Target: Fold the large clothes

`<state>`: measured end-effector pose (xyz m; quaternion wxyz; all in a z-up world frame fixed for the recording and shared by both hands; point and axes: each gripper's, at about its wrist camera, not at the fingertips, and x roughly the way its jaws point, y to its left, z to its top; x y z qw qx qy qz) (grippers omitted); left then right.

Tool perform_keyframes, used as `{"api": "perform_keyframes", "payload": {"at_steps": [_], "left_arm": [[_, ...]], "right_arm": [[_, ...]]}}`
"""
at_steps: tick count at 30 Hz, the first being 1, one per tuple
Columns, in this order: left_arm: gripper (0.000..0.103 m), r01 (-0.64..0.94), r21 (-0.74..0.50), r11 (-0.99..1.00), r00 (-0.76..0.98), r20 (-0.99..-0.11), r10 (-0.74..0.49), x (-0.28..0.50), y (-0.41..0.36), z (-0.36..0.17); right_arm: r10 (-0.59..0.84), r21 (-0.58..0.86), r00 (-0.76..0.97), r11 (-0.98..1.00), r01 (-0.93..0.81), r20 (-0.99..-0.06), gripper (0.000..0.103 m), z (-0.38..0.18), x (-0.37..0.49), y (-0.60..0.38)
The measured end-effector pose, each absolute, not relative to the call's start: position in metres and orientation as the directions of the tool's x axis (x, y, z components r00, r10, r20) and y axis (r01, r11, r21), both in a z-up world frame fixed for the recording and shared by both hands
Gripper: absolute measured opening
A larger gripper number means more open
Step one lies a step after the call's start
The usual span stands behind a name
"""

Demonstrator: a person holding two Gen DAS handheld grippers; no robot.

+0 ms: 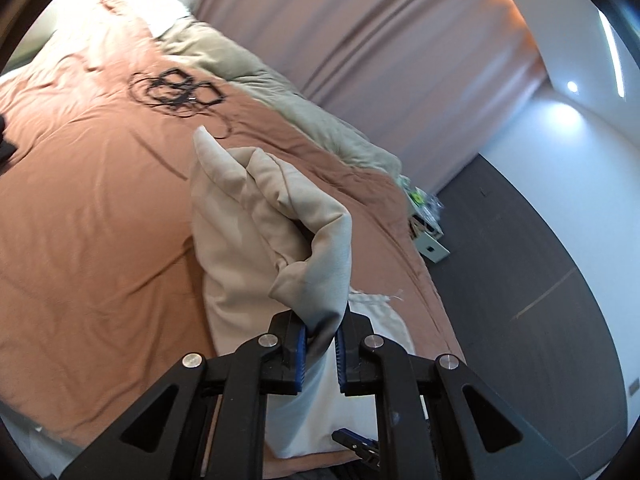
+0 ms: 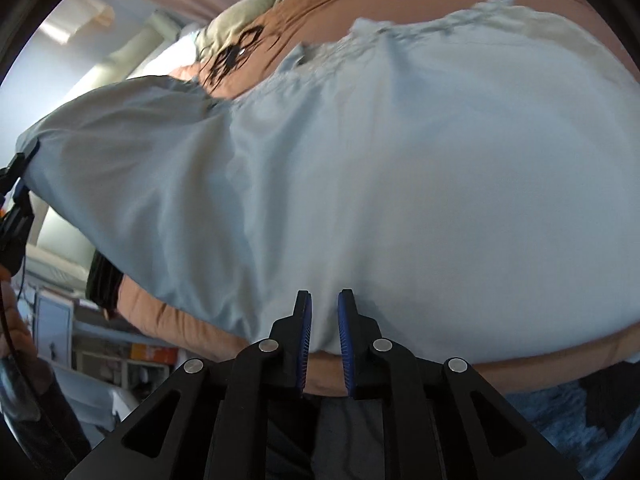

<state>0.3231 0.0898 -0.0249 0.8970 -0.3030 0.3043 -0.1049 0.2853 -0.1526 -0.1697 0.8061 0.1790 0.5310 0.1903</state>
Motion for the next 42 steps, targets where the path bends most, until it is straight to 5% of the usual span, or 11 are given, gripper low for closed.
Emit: {"api": "perform_keyframes", "payload": {"at_steps": [12,21,23,25,27,29,35,42], "left_arm": [[0.013,0.186,-0.537,0.823,0.691,-0.524,-0.498,0.38,-0.042,-0.011],[0.015,0.284,-0.469,0.836,0.455,-0.702,-0.548,0.41,-0.178,-0.08],[0.021,0.296,-0.466,0.834,0.396,-0.735,-0.551,0.411,-0.194,-0.097],[0.03,0.305,-0.491,0.816,0.349,-0.74,-0.575,0.413,-0.196,-0.109],[0.046,0.302,-0.52,0.799,0.322,-0.733,-0.599,0.41,-0.195,-0.112],[0.08,0.292,-0.509,0.81,0.352,-0.73,-0.586,0.403,-0.188,-0.106],[0.083,0.225,-0.465,0.856,0.463,-0.722,-0.514,0.398,-0.148,-0.088],[0.083,0.071,-0.4,0.914,0.519,-0.767,-0.377,0.38,-0.066,-0.105]], "right_arm": [[0.464,0.536,0.465,0.844,0.027,-0.754,0.019,-0.168,0.272,-0.266],[0.42,0.567,0.517,0.808,0.161,-0.746,0.021,-0.174,0.245,-0.352],[0.422,0.583,0.531,0.792,0.179,-0.735,0.045,-0.175,0.241,-0.363],[0.423,0.602,0.558,0.778,0.18,-0.714,0.058,-0.172,0.236,-0.37],[0.444,0.629,0.577,0.76,0.163,-0.685,0.067,-0.168,0.235,-0.379],[0.461,0.652,0.59,0.742,0.153,-0.663,0.071,-0.164,0.235,-0.381],[0.518,0.707,0.614,0.7,0.096,-0.596,0.082,-0.153,0.249,-0.378],[0.527,0.692,0.572,0.715,0.101,-0.628,0.082,-0.17,0.295,-0.351]]}}
